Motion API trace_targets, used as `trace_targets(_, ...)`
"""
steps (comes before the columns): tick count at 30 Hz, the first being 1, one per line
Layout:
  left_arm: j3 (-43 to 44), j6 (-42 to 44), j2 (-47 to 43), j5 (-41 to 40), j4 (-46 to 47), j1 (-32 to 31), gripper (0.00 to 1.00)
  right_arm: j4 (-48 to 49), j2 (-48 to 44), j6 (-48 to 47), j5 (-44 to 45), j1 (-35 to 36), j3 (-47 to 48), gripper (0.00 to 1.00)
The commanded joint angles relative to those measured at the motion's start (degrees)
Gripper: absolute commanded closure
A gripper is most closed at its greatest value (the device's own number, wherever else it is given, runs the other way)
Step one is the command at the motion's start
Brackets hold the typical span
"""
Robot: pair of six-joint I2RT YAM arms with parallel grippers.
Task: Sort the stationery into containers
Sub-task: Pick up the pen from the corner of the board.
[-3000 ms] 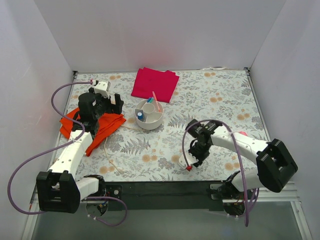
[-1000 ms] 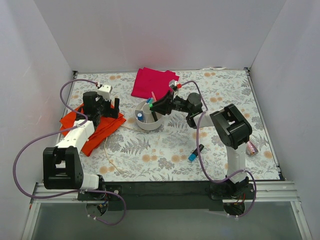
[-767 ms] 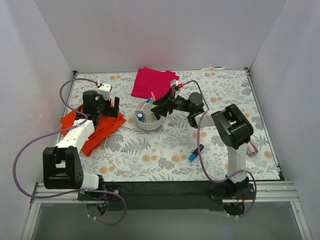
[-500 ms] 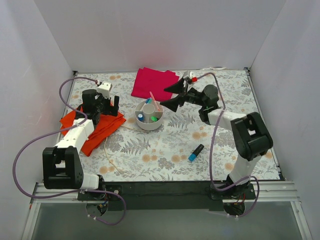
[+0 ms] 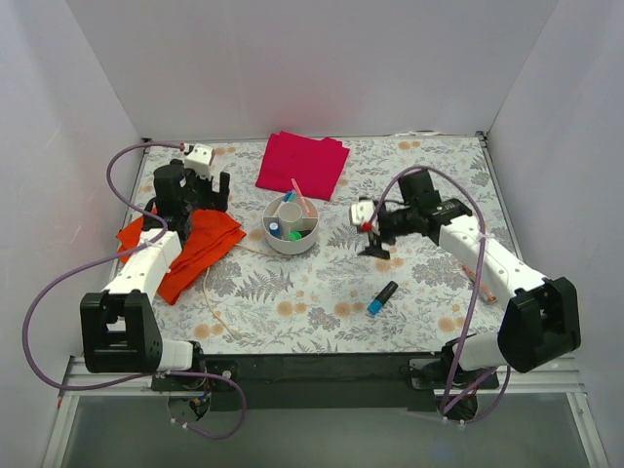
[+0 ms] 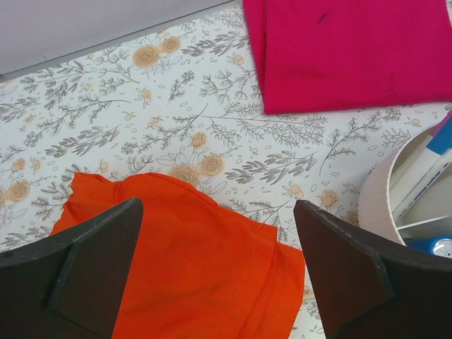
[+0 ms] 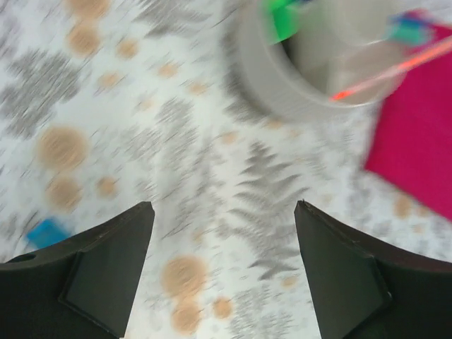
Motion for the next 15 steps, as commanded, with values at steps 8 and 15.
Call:
trace_targets(8, -7.0, -2.4, -9.5, 1.2, 1.8, 0.3, 0.1, -27.2, -9.1, -47.2, 14.2, 7.8, -19.5, 0.2)
trace_targets(15, -7.2, -3.0, -10.5, 1.4, 0.7, 0.4, 0.11, -21.4, -5.6, -43.5, 17.5, 12.1, -21.2, 0.24)
